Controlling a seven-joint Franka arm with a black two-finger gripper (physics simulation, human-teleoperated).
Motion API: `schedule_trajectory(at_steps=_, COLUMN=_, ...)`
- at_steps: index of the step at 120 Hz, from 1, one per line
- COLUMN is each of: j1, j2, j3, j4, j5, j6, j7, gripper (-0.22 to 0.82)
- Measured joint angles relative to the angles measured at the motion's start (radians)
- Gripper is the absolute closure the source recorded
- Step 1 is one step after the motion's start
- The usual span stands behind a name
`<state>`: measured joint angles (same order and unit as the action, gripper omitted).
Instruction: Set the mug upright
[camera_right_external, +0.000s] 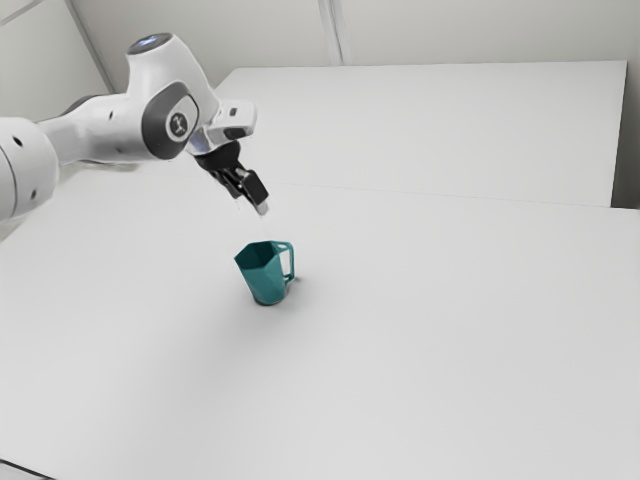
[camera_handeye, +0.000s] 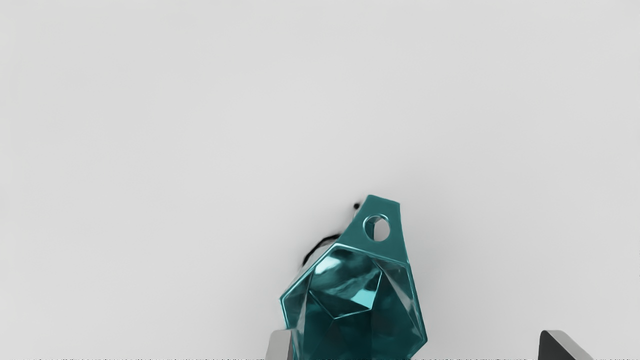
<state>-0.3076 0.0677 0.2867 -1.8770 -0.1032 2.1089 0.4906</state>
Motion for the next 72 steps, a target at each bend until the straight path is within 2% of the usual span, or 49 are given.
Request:
schedule_trajectory(at_steps=35, j1=0.031, j2=-0.052, j3=0.009, j4=0.150, j5=0.119, j6=-0.121, j7=-0.016, gripper=0.03)
schedule_trajectory(at_steps=72, j1=0.125, j2=-0.101, j3=-0.029, j4=0.257, j5=0.217, j6=-0.280, j7=-0.101, gripper=0.02)
